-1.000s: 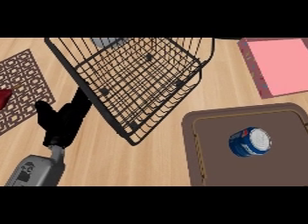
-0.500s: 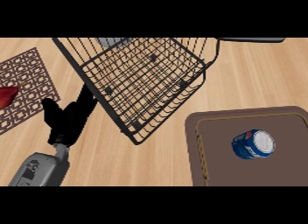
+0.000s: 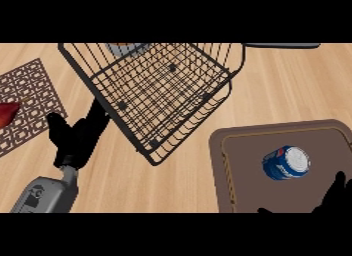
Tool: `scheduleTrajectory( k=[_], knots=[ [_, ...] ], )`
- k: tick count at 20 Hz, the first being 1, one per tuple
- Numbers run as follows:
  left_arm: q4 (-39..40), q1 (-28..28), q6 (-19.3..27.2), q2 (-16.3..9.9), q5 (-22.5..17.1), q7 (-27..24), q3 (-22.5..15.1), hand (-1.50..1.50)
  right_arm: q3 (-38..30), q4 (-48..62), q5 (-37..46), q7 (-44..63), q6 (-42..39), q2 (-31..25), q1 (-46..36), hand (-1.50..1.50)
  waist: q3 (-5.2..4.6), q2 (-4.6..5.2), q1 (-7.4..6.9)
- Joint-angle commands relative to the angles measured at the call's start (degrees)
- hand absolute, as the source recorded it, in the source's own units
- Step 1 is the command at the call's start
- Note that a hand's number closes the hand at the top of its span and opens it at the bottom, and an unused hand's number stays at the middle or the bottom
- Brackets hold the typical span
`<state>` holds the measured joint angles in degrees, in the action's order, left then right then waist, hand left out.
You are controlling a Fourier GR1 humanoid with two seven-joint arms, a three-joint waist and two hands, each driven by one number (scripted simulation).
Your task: Pick the can from the tray and place it in the tiered basket
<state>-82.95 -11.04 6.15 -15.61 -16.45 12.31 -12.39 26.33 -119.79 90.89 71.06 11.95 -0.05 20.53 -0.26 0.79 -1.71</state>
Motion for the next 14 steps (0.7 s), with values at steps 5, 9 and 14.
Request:
scheduleTrajectory(
  k=[5, 9, 14],
  knots=[
    [-0.52, 0.06, -0.19, 1.85, 0.65, -1.71, -0.86, 0.0, -1.68, 5.76, 2.09, 14.17, -2.63, 0.05, -8.92, -1.5, 0.16, -0.42, 1.42],
    [-0.2, -0.66, -1.11, 0.35, -0.22, -1.53, 1.31, 0.0, -1.54, 3.83, 0.58, 14.17, -4.7, 0.05, -7.87, -1.5, 0.17, -0.66, 2.19],
    [0.37, -0.86, -0.38, 1.55, 0.91, -1.56, 0.66, 0.0, -3.57, 7.9, 0.38, 14.16, -1.6, 0.05, -10.13, -1.5, 0.23, -0.64, 2.29]
  ],
)
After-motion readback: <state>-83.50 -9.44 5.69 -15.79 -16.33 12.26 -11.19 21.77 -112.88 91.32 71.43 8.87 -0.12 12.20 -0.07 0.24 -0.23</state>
